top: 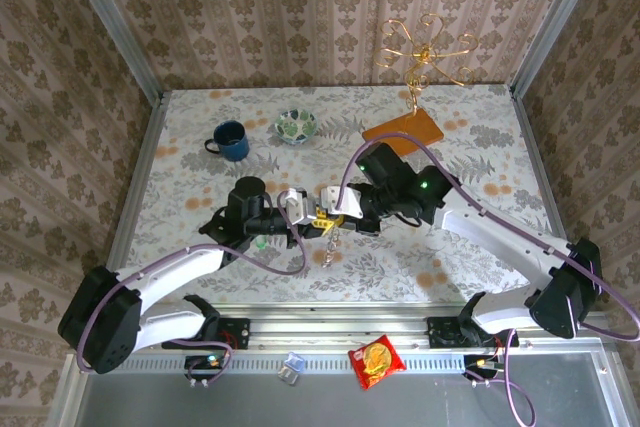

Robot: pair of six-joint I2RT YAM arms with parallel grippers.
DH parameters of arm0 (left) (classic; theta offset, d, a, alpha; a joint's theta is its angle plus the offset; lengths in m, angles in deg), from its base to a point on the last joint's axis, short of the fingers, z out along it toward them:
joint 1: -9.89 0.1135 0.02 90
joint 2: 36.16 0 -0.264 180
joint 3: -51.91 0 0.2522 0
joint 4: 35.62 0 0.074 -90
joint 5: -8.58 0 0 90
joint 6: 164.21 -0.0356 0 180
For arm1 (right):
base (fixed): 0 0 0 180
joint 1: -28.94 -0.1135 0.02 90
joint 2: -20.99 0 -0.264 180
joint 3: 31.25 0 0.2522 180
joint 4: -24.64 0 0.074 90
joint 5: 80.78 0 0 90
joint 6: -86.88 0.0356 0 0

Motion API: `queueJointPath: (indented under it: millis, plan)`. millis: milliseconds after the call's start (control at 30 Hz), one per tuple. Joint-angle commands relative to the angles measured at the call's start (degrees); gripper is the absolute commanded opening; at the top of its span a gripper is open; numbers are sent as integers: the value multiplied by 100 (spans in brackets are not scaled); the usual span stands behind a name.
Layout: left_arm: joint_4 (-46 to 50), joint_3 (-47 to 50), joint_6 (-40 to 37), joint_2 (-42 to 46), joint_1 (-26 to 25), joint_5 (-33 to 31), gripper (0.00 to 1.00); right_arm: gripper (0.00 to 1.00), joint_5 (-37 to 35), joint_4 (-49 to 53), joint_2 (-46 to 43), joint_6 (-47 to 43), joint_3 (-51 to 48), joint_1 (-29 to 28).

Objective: Put the keys on the keyring

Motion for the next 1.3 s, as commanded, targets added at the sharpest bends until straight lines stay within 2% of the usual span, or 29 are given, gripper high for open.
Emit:
queueJointPath:
  millis: [0, 133, 233, 333, 500, 633, 800, 1267]
  plan:
    - [48, -192, -128, -19, -23, 129, 8, 0, 2, 209, 88, -144, 250, -118]
    - [-174, -104, 5, 29, -12, 217, 0, 3, 94, -65, -14, 188, 121, -76]
    - [-641, 100, 274, 47, -16, 276, 0, 22, 587, -837, -431, 780, -406, 204]
    - [-1194, 280, 574, -8, -2, 338, 0, 28, 1332, -1955, -941, 1487, -1185, 605]
    - [-2080, 516, 1063, -160, -9, 402, 0, 29, 1725, -3411, -1532, 2267, -2287, 842]
    - [-2716, 645, 1402, -319, -8, 420, 0, 29, 1726, -3976, -1759, 2555, -2758, 891]
    - [-3151, 692, 1635, -451, -7, 462, 0, 29, 1715, -4260, -1784, 2685, -2954, 892]
    - [-3487, 669, 1840, -602, -5, 681, 0, 26, 1926, -4546, -1515, 2843, -2778, 892]
